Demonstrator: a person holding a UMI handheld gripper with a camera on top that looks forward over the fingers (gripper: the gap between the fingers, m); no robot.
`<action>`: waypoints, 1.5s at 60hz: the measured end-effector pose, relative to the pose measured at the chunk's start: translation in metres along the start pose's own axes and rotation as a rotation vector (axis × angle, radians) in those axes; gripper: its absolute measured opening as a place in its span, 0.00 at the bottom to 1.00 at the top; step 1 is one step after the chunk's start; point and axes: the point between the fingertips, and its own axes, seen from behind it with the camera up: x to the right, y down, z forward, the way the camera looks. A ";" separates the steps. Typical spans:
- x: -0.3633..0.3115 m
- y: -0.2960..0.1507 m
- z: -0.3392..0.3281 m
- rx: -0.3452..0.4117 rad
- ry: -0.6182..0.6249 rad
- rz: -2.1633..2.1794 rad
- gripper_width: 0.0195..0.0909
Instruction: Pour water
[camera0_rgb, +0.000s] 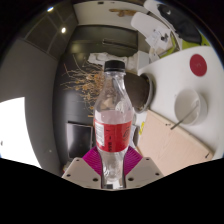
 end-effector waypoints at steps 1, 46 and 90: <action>-0.003 -0.006 -0.002 0.010 0.011 -0.052 0.05; 0.170 -0.266 -0.051 0.149 0.524 -1.307 0.05; 0.194 -0.240 -0.109 0.071 0.701 -1.248 0.92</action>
